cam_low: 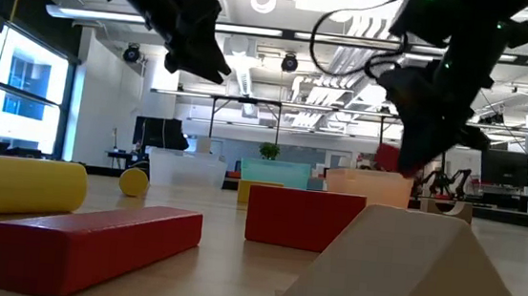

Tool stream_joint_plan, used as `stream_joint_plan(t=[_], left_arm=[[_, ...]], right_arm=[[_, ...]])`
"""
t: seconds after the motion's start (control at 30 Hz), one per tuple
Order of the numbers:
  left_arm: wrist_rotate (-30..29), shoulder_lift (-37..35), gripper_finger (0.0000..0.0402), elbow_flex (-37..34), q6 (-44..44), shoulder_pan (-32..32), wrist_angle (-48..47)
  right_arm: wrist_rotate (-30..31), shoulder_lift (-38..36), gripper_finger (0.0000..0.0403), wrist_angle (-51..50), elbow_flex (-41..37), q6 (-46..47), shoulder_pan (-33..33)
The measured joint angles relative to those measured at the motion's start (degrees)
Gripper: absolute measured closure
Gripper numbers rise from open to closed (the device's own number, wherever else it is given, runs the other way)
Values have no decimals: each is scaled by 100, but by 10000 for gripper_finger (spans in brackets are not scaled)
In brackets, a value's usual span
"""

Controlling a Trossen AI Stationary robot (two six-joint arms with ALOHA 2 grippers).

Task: Sort & place blocks by color
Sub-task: Put the red block into the orange transparent bin

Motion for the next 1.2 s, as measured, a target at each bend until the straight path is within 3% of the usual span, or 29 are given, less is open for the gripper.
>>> stream_joint_plan(t=[0.23,0.57,0.97,1.2], left_arm=[[16,0,213,0,232,-314,-108],[17,0,213,0,196,-826,-1324],[-7,0,213,0,-14,-1417,-2337],[-7,0,213,0,465,-1677,-2702]], right_arm=[[842,-601,389,172,0,-687,-457],[1607,-924,386,708,0,-1623,-1527],[1531,-351,385,1642,2,-2307,-2805],[831,213,385,2084,2,-2513,-3309]])
